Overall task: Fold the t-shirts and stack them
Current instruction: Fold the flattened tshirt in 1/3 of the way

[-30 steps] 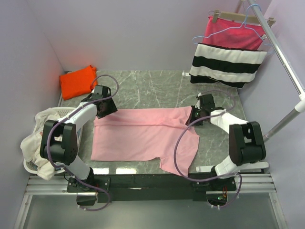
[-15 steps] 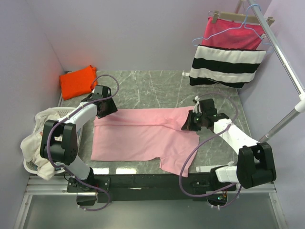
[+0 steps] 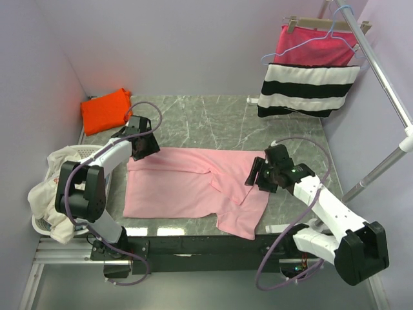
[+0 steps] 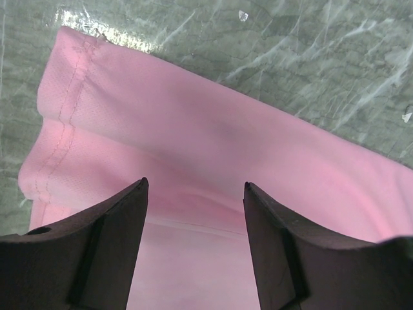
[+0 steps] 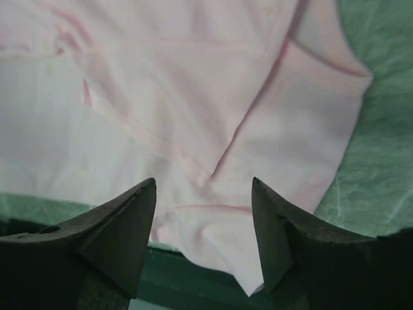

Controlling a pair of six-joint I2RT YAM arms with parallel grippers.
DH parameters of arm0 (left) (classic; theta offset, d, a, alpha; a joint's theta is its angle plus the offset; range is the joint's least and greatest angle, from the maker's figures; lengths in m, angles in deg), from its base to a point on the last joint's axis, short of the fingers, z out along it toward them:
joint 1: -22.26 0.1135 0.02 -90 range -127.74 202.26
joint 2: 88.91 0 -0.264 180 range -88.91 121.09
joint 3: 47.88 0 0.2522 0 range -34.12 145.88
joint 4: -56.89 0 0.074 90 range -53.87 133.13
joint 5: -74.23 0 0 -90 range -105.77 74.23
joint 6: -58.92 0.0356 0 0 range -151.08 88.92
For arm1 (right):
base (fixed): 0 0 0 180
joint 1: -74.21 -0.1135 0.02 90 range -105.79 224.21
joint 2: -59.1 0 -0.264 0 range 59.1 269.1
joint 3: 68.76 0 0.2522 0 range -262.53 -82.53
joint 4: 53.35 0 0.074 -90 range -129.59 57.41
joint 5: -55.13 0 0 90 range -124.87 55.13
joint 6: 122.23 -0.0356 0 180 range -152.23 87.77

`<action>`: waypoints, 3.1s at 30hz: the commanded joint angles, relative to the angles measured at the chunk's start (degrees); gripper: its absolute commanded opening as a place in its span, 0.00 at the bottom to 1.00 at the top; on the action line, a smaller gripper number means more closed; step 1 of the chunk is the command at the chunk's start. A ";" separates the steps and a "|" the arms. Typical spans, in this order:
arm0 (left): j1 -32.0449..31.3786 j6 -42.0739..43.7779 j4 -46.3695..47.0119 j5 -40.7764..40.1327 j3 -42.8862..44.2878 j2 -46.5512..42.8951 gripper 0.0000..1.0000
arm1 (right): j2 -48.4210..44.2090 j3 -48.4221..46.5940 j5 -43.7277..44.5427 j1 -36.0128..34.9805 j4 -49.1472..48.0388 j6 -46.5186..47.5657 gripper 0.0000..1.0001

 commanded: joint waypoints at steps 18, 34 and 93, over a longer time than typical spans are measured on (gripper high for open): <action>-0.29 0.77 -0.28 -4.60 -0.02 2.16 0.70 | 36.22 -21.16 2.92 9.83 -17.64 4.88 0.66; 1.29 1.91 -2.04 -10.14 -3.45 8.67 0.72 | 55.92 -44.44 10.50 14.92 -3.85 7.77 0.64; 0.85 3.23 5.86 -8.82 -1.42 -0.81 0.78 | 40.30 -41.39 10.93 11.32 -16.32 15.95 0.74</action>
